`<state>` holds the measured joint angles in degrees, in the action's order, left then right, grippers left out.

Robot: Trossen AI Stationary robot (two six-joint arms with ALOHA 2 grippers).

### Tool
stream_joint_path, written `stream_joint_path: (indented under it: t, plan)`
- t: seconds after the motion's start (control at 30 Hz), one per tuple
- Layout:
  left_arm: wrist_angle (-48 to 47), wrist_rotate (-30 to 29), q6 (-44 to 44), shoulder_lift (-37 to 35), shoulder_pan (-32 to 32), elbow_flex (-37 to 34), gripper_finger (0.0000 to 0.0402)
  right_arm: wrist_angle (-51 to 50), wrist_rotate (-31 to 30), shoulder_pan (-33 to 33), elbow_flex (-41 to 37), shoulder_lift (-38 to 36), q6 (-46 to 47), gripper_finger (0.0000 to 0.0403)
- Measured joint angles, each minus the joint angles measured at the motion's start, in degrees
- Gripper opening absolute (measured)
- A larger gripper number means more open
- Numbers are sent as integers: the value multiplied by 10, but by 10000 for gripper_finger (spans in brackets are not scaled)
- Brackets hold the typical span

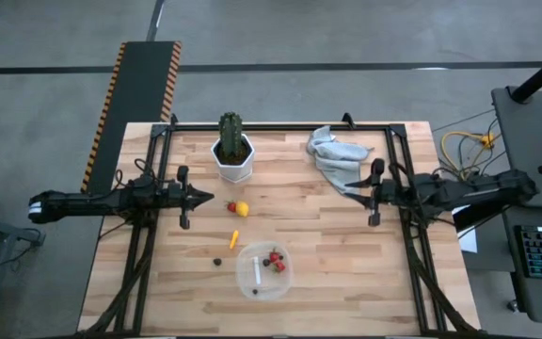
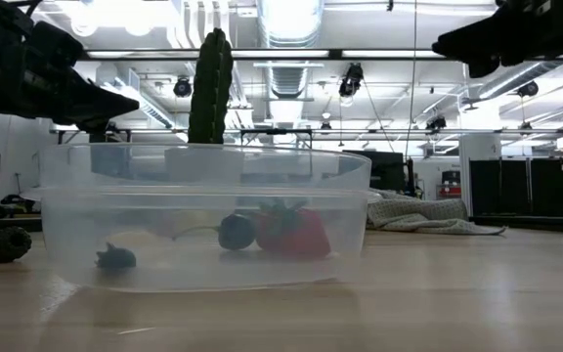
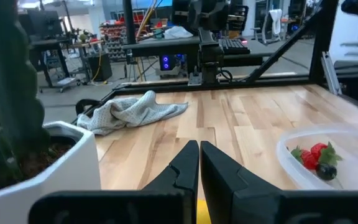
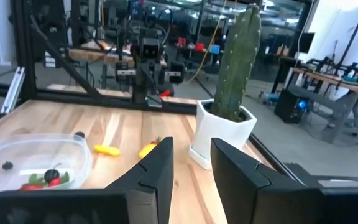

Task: Pick and placing Produce into tupperware
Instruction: Put the yellow corn into the transparent container

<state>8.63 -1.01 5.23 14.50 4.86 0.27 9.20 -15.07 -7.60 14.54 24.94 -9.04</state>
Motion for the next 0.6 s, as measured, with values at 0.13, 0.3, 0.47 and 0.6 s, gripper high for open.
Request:
stream_joint_path:
  t: [0.13, 0.3, 0.47, 0.6]
  plan:
    - [17, 37, 11, 0, 0, 0, 0, 60, 0, 0, -20, 14, -23, 100]
    - [115, 81, 11, 1, 0, 0, 3, 110, 0, 0, -24, 26, -35, 100]
    - [130, 84, 11, 14, 0, 0, 55, 108, 0, 0, -7, 38, -49, 100]
    - [138, 81, 17, 33, 0, 5, 125, 108, 0, 0, 4, 50, -65, 100]
